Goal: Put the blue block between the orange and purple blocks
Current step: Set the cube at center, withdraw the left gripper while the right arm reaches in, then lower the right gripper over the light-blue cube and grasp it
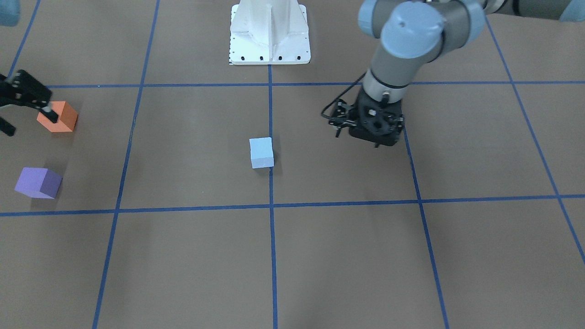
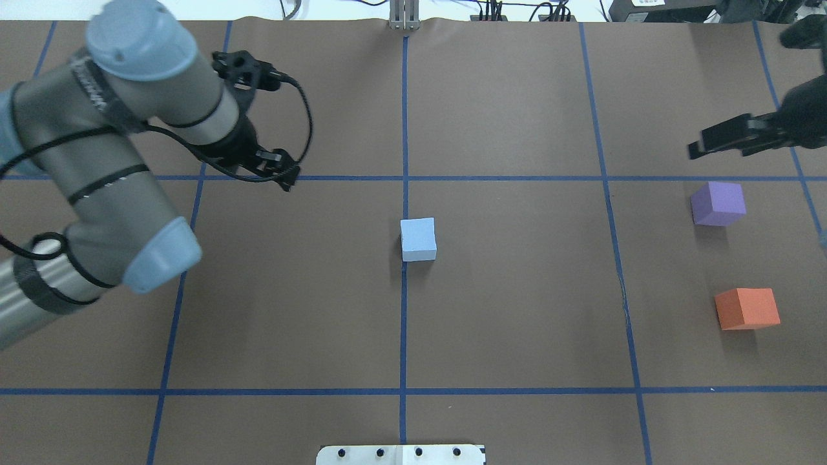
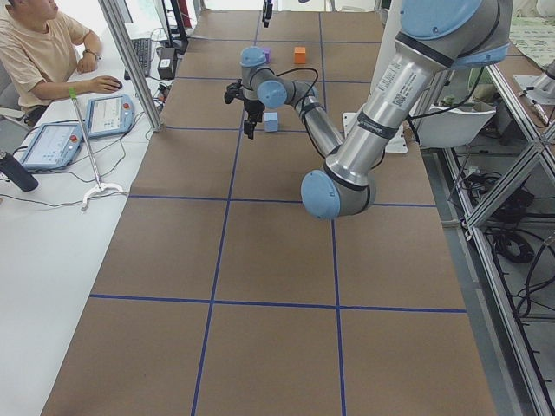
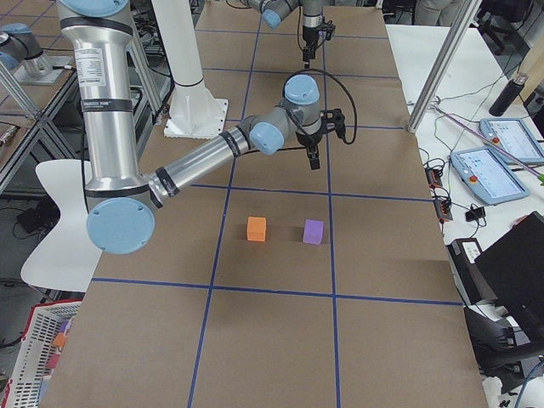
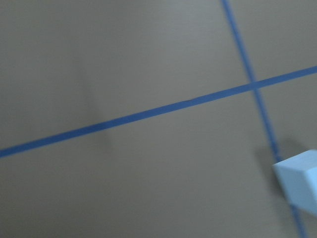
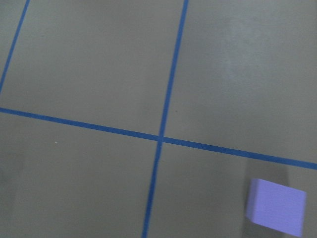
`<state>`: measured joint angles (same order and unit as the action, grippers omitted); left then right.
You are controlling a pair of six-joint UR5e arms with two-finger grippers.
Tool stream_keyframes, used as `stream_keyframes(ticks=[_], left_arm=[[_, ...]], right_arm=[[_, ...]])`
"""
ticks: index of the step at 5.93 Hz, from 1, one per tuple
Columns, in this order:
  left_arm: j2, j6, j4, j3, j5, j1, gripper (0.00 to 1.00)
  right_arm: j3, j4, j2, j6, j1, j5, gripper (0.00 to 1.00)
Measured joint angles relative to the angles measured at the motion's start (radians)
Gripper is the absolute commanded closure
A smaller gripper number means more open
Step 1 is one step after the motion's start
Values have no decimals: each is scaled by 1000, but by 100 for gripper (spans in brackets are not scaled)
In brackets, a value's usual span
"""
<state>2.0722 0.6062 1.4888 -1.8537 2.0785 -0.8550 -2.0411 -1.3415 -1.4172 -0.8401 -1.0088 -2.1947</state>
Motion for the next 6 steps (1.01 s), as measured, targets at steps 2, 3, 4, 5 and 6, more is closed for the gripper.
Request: stream_keyframes(ticks=[2,3,4,5,6], left_arm=[[-207,-260,2,-50,14,-249,0],[-307,-321,7,-46,31,-354,0],[-370,-455,4,-18,43,-448,0],[-407,-702,-7,59,67,-551,0],[-441,-861,-8,119,93,-618,0]], right_arm=[[20,-256,307,-288,338,284,0],[72,-349,428,-356,451,383,0],[150,-376,511,-384,521,440,0],[246,-353,569,-387,556,464,0],[327,-307,596,-358,568,483,0]])
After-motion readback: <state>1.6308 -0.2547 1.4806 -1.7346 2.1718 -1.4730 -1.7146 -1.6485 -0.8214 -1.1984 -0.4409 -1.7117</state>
